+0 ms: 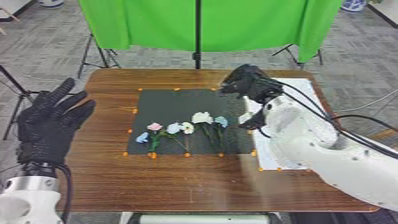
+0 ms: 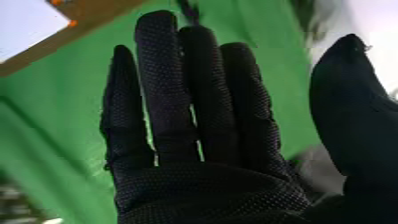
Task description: Arrange flowers
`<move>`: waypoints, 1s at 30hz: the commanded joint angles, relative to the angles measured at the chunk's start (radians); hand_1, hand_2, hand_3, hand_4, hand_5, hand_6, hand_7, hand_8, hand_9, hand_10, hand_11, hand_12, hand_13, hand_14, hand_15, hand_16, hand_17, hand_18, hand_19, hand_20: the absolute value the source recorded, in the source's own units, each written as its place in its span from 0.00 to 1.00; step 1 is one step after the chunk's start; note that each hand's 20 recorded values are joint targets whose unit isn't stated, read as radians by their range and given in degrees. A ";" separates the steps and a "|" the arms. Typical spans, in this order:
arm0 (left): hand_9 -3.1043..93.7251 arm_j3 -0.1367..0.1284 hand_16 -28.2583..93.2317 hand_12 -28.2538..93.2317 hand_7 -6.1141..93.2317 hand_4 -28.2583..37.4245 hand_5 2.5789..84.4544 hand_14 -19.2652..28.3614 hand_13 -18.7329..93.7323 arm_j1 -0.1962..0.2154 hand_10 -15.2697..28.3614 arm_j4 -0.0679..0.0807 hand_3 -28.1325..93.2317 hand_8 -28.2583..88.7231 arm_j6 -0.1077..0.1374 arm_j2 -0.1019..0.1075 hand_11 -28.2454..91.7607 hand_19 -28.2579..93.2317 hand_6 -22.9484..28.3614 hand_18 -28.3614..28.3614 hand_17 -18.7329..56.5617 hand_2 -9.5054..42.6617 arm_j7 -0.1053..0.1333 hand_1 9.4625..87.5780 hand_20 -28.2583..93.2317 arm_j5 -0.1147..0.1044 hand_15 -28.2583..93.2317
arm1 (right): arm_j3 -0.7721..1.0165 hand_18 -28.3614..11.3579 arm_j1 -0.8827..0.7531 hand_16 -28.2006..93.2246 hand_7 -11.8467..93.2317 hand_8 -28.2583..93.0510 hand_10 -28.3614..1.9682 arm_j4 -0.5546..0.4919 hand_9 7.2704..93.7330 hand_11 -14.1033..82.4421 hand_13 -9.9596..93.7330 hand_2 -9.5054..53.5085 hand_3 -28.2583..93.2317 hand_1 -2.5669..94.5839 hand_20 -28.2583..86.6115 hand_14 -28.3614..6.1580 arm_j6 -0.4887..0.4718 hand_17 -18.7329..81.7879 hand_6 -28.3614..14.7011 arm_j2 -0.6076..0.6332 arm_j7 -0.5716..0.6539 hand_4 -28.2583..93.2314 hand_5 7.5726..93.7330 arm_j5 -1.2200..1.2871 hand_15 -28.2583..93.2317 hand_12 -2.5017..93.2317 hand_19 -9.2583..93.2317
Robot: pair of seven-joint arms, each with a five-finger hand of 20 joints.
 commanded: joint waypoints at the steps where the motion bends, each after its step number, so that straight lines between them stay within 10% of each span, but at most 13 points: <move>1: 0.34 -0.009 0.14 0.32 0.17 0.00 0.40 0.98 0.37 0.027 0.79 0.031 0.85 0.17 -0.036 0.002 0.45 0.77 0.58 0.96 0.13 0.36 0.024 0.13 0.24 -0.001 0.69 | 0.414 0.12 -0.359 0.33 0.28 0.12 0.47 -0.012 0.61 0.33 0.60 0.08 0.90 0.30 0.36 0.38 0.065 0.34 0.63 0.035 -0.171 0.01 0.54 0.361 0.61 0.17 0.71; 16: 0.34 -0.072 0.14 0.32 0.17 0.00 0.38 0.98 0.38 0.035 0.78 0.078 0.85 0.17 -0.082 -0.019 0.44 0.78 0.58 0.98 0.15 0.36 0.003 0.11 0.28 -0.019 0.67 | 0.705 0.10 -0.625 0.33 0.28 0.12 0.45 0.028 0.53 0.31 0.52 0.12 0.91 0.25 0.39 0.31 0.034 0.26 0.62 0.011 -0.432 0.00 0.48 0.906 0.57 0.17 0.62; 27: 0.36 -0.049 0.16 0.32 0.17 0.00 0.39 0.96 0.41 0.028 0.76 0.116 0.85 0.17 -0.096 -0.032 0.42 0.73 0.57 0.99 0.14 0.36 0.006 0.09 0.27 -0.034 0.61 | 0.789 0.08 -0.717 0.33 0.26 0.13 0.44 0.059 0.52 0.29 0.50 0.17 0.90 0.22 0.42 0.27 0.000 0.25 0.62 0.001 -0.443 0.00 0.47 1.018 0.56 0.17 0.62; 30: 0.36 -0.056 0.16 0.32 0.16 0.00 0.39 0.95 0.40 0.032 0.75 0.117 0.85 0.17 -0.089 -0.043 0.42 0.72 0.57 0.98 0.14 0.35 -0.021 0.09 0.27 0.005 0.60 | 0.808 0.08 -0.743 0.33 0.26 0.13 0.43 0.070 0.52 0.29 0.50 0.18 0.90 0.21 0.42 0.27 0.002 0.24 0.62 -0.021 -0.437 0.00 0.47 1.002 0.56 0.17 0.62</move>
